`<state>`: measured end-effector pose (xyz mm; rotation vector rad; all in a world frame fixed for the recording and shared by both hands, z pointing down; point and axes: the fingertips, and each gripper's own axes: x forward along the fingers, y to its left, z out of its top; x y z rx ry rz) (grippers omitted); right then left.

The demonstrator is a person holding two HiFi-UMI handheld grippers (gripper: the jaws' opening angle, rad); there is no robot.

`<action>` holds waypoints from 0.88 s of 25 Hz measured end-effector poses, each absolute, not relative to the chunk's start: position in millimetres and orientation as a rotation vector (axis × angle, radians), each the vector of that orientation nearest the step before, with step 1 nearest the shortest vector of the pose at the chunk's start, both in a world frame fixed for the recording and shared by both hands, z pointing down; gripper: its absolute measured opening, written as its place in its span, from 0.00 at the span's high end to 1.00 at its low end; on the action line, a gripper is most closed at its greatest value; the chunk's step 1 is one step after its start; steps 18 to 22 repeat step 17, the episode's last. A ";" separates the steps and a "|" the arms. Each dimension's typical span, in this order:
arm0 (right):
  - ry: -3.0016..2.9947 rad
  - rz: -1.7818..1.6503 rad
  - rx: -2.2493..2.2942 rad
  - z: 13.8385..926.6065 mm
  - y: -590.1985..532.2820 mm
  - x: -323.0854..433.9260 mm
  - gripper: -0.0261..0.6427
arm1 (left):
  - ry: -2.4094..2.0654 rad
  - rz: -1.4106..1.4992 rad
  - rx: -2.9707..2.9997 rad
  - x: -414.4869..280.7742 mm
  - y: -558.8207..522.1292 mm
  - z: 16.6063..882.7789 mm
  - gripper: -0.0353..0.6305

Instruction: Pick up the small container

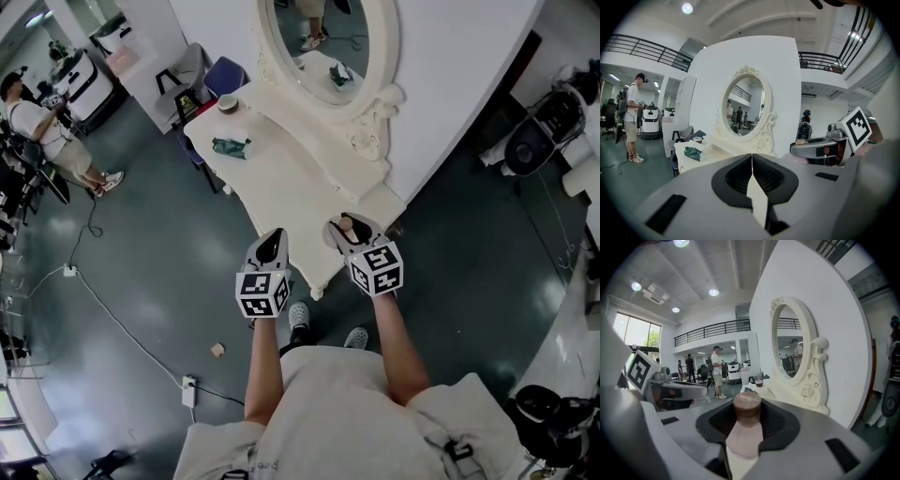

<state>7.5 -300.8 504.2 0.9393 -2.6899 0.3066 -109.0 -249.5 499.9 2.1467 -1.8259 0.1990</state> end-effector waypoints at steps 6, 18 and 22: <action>-2.688 0.308 0.952 504.2 -301.0 6.5 0.75 | -1.820 0.196 2.150 -109.2 -250.5 501.3 0.91; -2.679 0.307 0.946 508.0 -302.0 3.7 0.75 | -1.822 0.186 2.142 -112.3 -252.1 503.2 0.91; -2.679 0.307 0.946 508.0 -302.0 3.7 0.75 | -1.822 0.186 2.142 -112.3 -252.1 503.2 0.91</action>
